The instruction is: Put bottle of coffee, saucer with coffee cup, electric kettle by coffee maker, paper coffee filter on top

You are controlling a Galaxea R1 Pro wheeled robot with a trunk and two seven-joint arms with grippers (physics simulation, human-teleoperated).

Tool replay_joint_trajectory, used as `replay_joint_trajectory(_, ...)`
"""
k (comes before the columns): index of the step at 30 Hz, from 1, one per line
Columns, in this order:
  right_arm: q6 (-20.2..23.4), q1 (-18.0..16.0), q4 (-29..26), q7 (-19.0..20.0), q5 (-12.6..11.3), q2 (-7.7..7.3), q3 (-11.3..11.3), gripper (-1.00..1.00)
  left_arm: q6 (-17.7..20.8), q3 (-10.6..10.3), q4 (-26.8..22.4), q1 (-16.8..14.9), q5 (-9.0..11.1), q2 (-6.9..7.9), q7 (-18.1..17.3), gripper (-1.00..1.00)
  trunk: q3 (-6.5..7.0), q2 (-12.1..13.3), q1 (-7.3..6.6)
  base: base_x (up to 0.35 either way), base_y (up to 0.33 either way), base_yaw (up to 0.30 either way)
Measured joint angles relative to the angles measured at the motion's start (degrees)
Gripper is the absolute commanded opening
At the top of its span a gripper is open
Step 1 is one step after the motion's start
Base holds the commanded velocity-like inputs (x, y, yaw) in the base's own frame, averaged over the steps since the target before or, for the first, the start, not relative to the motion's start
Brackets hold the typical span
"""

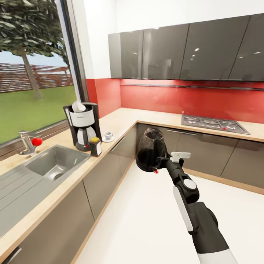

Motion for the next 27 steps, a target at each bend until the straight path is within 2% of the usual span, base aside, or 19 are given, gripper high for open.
replay_joint_trajectory(6, -0.01, 0.00, 0.07, 0.00, -0.03, -0.03, 0.00, -1.00, 0.00, -0.01, 0.00, 0.00, -0.02, -0.08, 0.00, 1.00, 0.00, 0.00, 0.00, 0.326, -0.048, 0.000)
replay_joint_trajectory(27, -0.03, 0.00, 0.08, 0.00, -0.01, 0.02, 0.00, -1.00, 0.00, -0.01, 0.03, 0.00, -0.01, -0.09, -0.01, 1.00, 0.00, 0.00, 0.00, 0.299, -0.148, 0.000)
